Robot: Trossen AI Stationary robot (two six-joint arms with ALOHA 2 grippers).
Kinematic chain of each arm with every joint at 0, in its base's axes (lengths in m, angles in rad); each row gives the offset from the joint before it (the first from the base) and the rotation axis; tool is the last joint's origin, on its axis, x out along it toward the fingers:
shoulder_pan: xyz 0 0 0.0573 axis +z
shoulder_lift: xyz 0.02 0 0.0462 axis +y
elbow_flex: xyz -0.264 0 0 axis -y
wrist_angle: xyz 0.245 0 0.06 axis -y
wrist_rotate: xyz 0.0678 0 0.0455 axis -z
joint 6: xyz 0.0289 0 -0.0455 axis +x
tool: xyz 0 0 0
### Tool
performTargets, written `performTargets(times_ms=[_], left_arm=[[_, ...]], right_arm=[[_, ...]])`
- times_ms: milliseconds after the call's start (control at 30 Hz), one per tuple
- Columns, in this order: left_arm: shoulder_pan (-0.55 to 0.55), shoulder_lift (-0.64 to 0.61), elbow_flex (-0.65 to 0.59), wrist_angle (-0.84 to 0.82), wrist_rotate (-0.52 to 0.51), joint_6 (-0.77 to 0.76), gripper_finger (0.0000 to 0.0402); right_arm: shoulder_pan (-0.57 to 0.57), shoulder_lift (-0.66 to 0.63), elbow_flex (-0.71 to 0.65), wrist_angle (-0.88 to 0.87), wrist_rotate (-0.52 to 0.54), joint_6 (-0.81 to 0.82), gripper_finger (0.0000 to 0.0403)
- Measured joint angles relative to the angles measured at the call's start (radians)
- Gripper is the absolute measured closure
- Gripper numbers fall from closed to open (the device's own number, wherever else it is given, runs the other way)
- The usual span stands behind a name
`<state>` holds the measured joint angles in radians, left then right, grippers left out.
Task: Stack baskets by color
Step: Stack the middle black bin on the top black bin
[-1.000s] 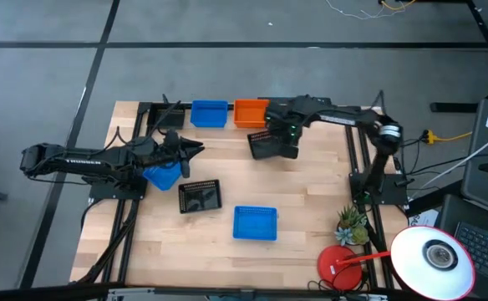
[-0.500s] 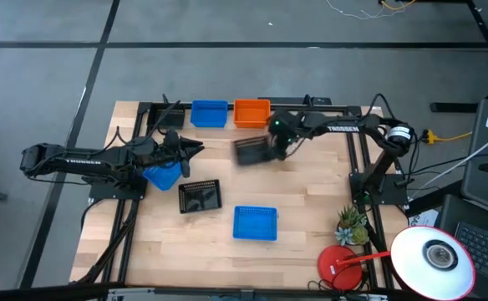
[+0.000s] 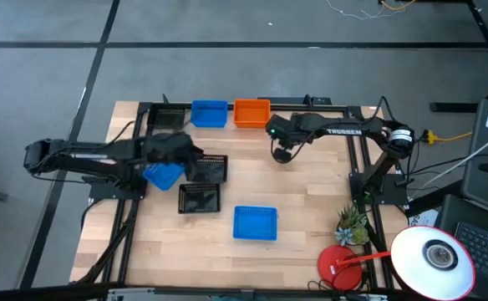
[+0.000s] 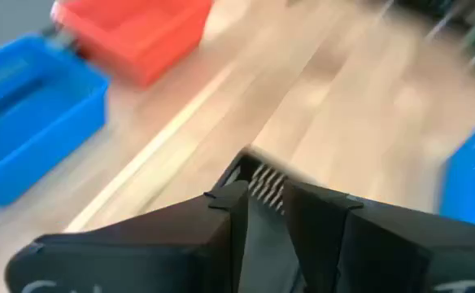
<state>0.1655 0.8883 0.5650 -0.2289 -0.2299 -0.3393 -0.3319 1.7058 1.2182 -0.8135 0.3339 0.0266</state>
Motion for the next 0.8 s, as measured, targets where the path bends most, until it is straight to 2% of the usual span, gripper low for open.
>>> performTargets(times_ms=[100, 200, 267, 400, 467, 633, 800], left_arm=[[0.023, 0.140, 0.146, -0.208, -0.011, 0.094, 0.0329], [0.038, 0.254, 0.256, -0.307, -0.013, 0.218, 0.0329], [0.046, 0.315, 0.300, -0.321, -0.006, 0.282, 0.0327], [0.083, 0.421, 0.345, -0.326, 0.071, 0.337, 0.0319], [0.106, 0.462, 0.353, -0.329, 0.099, 0.394, 0.0310], [0.152, 0.552, 0.367, -0.328, 0.120, 0.505, 0.0274], [0.196, 0.622, 0.370, -0.331, 0.132, 0.534, 0.0245]], right_arm=[[-0.020, -0.037, 0.001, -0.012, -0.004, 0.020, 0.0340], [-0.037, -0.068, 0.001, -0.036, -0.044, 0.025, 0.0340], [-0.046, -0.083, 0.001, -0.046, -0.115, 0.022, 0.0340], [-0.045, -0.099, 0.001, -0.049, -0.336, -0.028, 0.0340], [-0.034, -0.105, 0.001, -0.051, -0.406, -0.054, 0.0340], [-0.025, -0.105, 0.001, -0.055, -0.423, -0.061, 0.0340], [-0.025, -0.105, 0.001, -0.055, -0.423, -0.061, 0.0340]])
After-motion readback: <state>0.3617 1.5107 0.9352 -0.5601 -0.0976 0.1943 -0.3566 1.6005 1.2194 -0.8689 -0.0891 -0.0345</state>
